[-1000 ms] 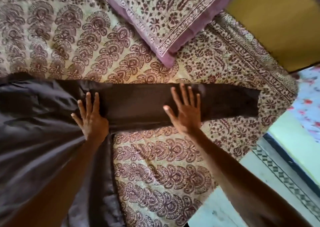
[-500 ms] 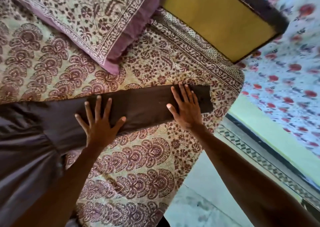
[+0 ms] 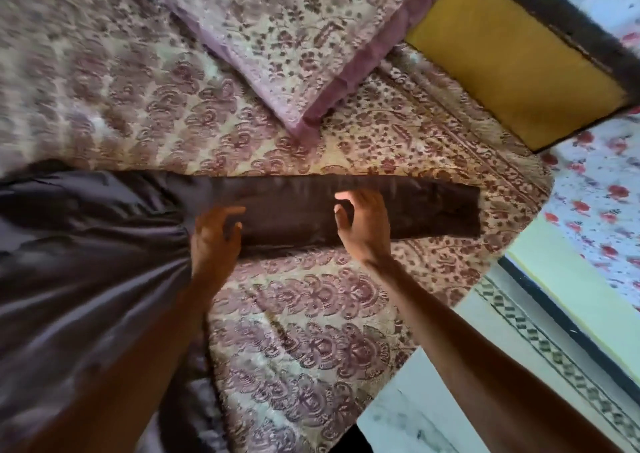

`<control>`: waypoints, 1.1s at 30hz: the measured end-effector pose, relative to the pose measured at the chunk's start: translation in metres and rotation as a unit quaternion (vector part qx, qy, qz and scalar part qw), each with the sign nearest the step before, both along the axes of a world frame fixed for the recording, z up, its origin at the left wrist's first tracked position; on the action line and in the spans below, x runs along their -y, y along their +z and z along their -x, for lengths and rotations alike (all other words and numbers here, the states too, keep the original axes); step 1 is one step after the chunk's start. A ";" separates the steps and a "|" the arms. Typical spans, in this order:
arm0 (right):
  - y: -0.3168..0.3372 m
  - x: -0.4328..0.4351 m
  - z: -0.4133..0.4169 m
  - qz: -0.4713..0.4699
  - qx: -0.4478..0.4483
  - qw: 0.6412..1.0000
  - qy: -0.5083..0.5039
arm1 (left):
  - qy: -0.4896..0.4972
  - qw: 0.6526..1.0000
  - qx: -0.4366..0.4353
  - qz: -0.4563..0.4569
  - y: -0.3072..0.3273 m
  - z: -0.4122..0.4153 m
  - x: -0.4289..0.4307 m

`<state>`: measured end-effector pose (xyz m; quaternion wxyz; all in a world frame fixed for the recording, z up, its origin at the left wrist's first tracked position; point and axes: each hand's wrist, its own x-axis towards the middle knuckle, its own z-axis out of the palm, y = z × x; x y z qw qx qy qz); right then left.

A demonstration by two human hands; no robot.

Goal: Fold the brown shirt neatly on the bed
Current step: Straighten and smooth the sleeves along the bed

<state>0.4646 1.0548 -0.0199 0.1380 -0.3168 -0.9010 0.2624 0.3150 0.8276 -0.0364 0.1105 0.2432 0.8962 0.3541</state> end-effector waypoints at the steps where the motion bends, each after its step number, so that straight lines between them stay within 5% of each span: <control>1: 0.003 0.024 0.011 0.030 -0.002 0.999 0.022 | 0.013 1.000 -0.001 0.000 0.004 0.002 0.021; 7: 0.010 0.176 0.073 0.194 -0.003 0.975 0.110 | 0.118 0.992 0.038 -0.003 0.022 0.021 0.154; 13: 0.013 0.349 0.129 0.227 0.005 0.961 0.156 | 0.196 0.975 0.106 -0.018 0.026 0.050 0.316; 21: 0.002 0.548 0.197 0.219 0.038 0.956 0.191 | 0.307 0.950 0.020 0.042 0.012 0.104 0.542; 25: -0.008 0.611 0.240 0.190 0.065 0.954 0.222 | 0.438 0.888 0.074 0.118 0.002 0.138 0.598; 28: -0.016 0.642 0.268 0.180 0.097 0.948 0.243 | 0.437 0.861 0.200 0.170 -0.002 0.145 0.605; 33: -0.032 0.666 0.294 0.153 0.209 0.934 0.246 | 0.426 0.845 0.254 0.203 -0.007 0.146 0.597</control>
